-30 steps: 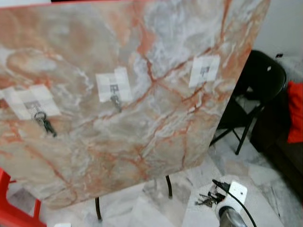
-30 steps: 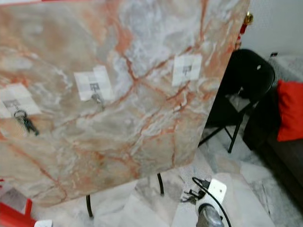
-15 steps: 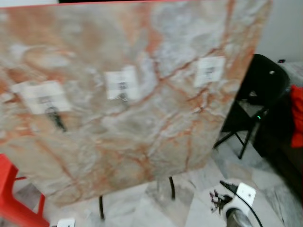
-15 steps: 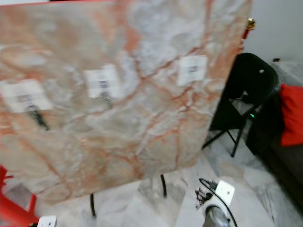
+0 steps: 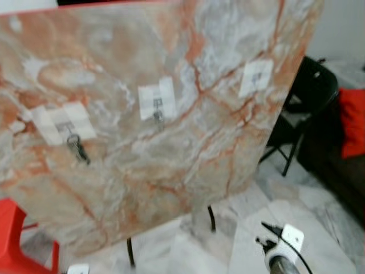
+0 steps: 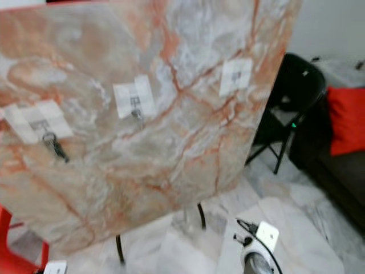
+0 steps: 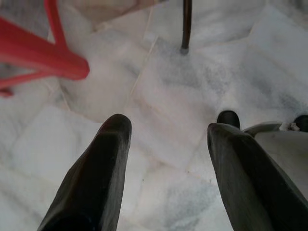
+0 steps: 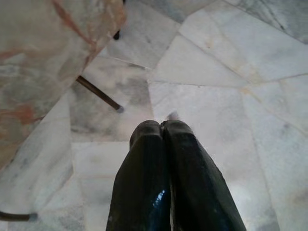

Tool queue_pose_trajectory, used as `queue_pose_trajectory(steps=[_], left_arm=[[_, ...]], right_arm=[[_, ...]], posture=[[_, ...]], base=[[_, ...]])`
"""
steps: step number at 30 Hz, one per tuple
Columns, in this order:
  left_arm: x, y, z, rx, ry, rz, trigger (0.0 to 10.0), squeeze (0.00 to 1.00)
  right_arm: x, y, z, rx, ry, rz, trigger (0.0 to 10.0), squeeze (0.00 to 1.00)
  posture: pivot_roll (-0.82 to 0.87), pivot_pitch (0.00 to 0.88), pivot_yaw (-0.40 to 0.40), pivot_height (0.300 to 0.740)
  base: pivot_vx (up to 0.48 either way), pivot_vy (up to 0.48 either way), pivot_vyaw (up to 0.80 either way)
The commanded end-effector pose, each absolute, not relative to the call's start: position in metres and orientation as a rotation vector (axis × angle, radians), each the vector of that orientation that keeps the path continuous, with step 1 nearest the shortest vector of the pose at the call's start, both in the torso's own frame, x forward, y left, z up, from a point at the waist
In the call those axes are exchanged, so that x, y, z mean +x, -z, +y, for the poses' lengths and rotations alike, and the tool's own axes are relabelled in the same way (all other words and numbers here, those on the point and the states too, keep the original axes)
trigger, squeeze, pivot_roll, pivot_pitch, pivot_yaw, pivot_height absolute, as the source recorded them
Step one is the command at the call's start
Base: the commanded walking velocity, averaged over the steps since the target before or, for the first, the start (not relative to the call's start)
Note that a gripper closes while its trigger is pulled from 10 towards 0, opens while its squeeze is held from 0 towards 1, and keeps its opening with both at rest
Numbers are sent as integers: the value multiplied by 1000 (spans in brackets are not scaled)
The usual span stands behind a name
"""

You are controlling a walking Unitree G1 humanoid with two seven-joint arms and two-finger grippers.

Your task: Hang keys on a hook

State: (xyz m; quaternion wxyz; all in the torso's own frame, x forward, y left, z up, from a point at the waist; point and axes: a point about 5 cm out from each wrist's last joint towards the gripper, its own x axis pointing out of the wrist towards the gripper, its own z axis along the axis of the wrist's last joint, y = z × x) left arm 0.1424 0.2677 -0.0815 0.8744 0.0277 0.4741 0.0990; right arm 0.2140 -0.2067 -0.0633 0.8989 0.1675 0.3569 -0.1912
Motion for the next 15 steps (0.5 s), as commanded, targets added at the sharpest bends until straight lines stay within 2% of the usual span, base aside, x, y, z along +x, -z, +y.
queue_pose_trajectory(steps=[1,10,15], left_arm=[[138,83,267,60,-203,1008,10000,0],[137,84,267,59,-209,1007,10000,0],[137,84,267,63,-207,1008,10000,0]], right_arm=[[219,59,-211,345,404,701,10000,0],[252,29,-222,243,349,499,10000,0],[273,-5,-227,43,270,274,10000,0]], posture=[[58,0,-28,740],[49,0,-29,740],[28,0,-23,740]], base=[[0,0,0],[0,0,0],[0,0,0]])
